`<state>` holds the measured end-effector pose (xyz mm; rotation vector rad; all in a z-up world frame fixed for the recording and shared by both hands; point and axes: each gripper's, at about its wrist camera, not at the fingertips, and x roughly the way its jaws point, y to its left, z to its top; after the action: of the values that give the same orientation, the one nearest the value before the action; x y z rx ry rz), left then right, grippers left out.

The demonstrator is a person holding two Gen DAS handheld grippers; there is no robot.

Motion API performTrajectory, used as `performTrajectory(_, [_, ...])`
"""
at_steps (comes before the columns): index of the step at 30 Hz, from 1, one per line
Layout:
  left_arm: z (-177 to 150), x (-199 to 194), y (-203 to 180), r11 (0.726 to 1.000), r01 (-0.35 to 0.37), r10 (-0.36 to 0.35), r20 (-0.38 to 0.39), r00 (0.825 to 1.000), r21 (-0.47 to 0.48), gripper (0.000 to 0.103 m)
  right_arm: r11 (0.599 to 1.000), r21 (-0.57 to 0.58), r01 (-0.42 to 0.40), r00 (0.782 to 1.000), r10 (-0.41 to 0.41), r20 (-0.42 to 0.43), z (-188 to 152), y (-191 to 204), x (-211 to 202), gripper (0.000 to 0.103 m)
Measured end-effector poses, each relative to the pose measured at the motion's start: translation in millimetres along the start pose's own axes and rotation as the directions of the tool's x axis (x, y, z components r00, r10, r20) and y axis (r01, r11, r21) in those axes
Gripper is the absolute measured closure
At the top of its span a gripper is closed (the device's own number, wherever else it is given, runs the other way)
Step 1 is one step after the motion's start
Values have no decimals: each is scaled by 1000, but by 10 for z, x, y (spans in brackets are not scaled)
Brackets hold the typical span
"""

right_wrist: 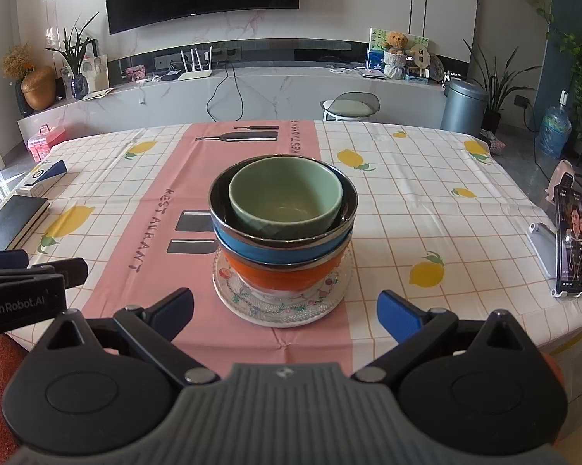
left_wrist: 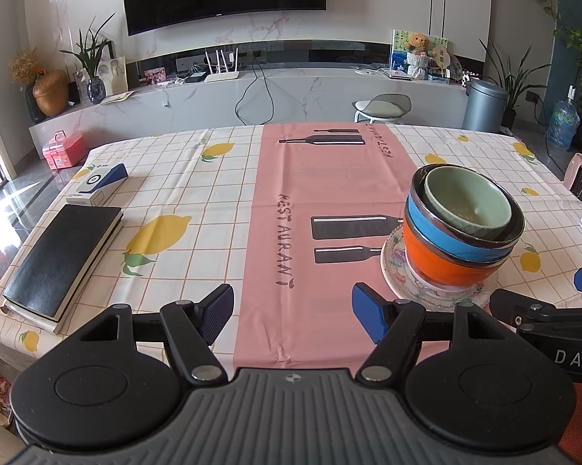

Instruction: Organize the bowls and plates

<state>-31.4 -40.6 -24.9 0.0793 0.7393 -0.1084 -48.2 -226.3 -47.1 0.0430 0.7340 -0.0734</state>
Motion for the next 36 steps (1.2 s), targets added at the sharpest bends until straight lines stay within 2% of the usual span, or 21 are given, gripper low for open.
performTrajectory(36, [23, -59, 28, 1000, -5, 5, 13, 1000, 2, 21, 1000, 9, 0, 1000, 1, -20, -35, -12, 21, 4])
